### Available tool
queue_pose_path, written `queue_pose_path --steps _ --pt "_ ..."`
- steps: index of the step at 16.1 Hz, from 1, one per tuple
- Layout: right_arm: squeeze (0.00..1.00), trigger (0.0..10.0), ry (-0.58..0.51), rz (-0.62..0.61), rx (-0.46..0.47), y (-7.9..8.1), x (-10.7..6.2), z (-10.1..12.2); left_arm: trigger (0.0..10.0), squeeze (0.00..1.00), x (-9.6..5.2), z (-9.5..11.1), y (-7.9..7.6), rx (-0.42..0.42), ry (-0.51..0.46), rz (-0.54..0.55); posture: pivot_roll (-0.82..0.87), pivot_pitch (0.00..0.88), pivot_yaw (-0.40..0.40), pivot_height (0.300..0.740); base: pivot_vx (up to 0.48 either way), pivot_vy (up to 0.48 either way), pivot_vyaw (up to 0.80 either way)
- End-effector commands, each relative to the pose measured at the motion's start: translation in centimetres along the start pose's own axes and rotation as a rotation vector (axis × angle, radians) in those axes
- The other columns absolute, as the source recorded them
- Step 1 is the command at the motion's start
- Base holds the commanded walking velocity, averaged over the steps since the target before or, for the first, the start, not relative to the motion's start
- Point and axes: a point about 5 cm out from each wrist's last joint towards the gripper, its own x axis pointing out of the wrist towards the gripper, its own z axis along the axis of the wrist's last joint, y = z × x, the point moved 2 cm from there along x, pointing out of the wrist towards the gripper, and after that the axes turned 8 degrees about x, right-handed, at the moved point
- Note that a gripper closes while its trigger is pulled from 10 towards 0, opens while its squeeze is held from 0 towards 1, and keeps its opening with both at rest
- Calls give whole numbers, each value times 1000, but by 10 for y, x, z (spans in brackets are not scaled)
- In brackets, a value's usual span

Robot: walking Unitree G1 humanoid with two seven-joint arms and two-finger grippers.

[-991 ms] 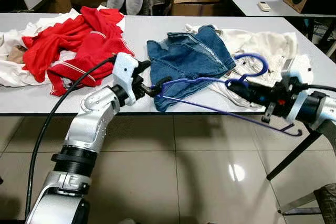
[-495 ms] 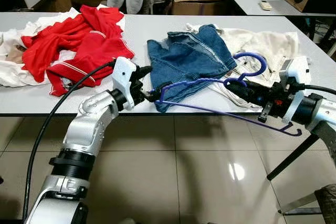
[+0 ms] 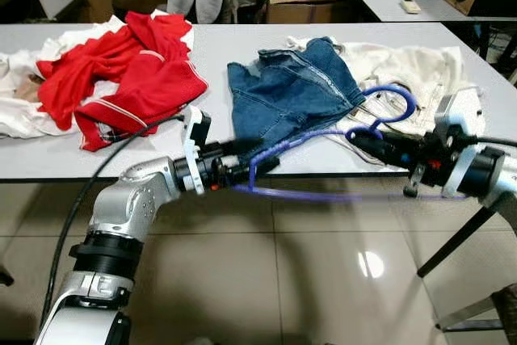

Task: Hang hanger

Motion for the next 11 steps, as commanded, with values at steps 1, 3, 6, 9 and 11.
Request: queue_pose_path --steps 1,3,6,9,11 --pt "0 10000 2 48 -14 12 8 -1 10000 1000 28 16 -23 -13 -54 -228 -154 0 76 740 0 0 0" --pt "0 10000 48 -32 -7 4 2 -9 10000 1000 24 24 -28 -62 -81 -289 -166 0 94 740 0 0 0" --pt "0 10000 25 -157 2 -5 6 -13 10000 1000 30 46 -8 -126 -286 -115 -169 0 101 740 0 0 0" --pt "0 10000 -57 -216 15 -8 8 -7 10000 1000 29 56 16 -84 -360 140 -166 0 94 740 0 0 0" --pt "0 10000 -91 -232 25 -10 9 -5 10000 1000 30 55 13 -38 -333 170 -163 0 91 740 0 0 0"
